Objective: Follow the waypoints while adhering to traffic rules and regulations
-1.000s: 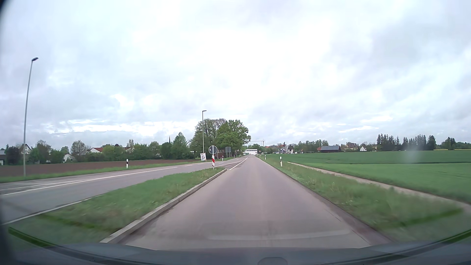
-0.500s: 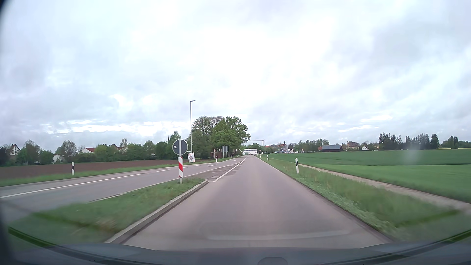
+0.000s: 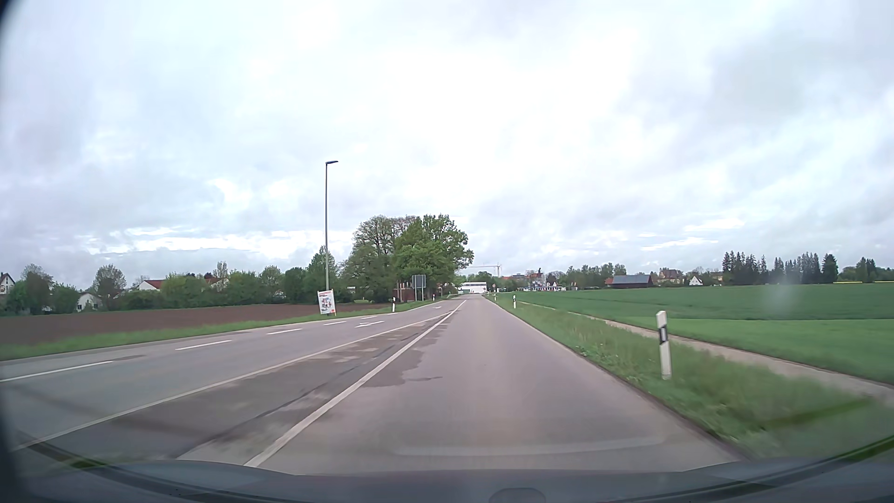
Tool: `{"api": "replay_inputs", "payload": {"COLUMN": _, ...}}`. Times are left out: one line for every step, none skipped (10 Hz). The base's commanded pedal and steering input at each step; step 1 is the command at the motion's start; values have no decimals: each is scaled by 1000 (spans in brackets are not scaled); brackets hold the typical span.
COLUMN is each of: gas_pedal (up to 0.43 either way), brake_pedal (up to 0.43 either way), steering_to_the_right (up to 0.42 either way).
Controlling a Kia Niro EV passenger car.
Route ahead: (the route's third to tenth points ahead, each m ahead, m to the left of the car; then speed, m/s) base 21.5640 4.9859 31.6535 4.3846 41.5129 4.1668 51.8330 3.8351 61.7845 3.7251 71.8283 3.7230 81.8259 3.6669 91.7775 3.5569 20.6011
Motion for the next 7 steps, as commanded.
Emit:
{"api": "replay_inputs", "payload": {"gas_pedal": 150, "brake_pedal": 0, "steering_to_the_right": 0}}
{"api": "replay_inputs", "payload": {"gas_pedal": 150, "brake_pedal": 0, "steering_to_the_right": 0}}
{"api": "replay_inputs", "payload": {"gas_pedal": 150, "brake_pedal": 0, "steering_to_the_right": 0}}
{"api": "replay_inputs", "payload": {"gas_pedal": 138, "brake_pedal": 0, "steering_to_the_right": 0}}
{"api": "replay_inputs", "payload": {"gas_pedal": 130, "brake_pedal": 0, "steering_to_the_right": 0}}
{"api": "replay_inputs", "payload": {"gas_pedal": 130, "brake_pedal": 0, "steering_to_the_right": 0}}
{"api": "replay_inputs", "payload": {"gas_pedal": 130, "brake_pedal": 0, "steering_to_the_right": 0}}
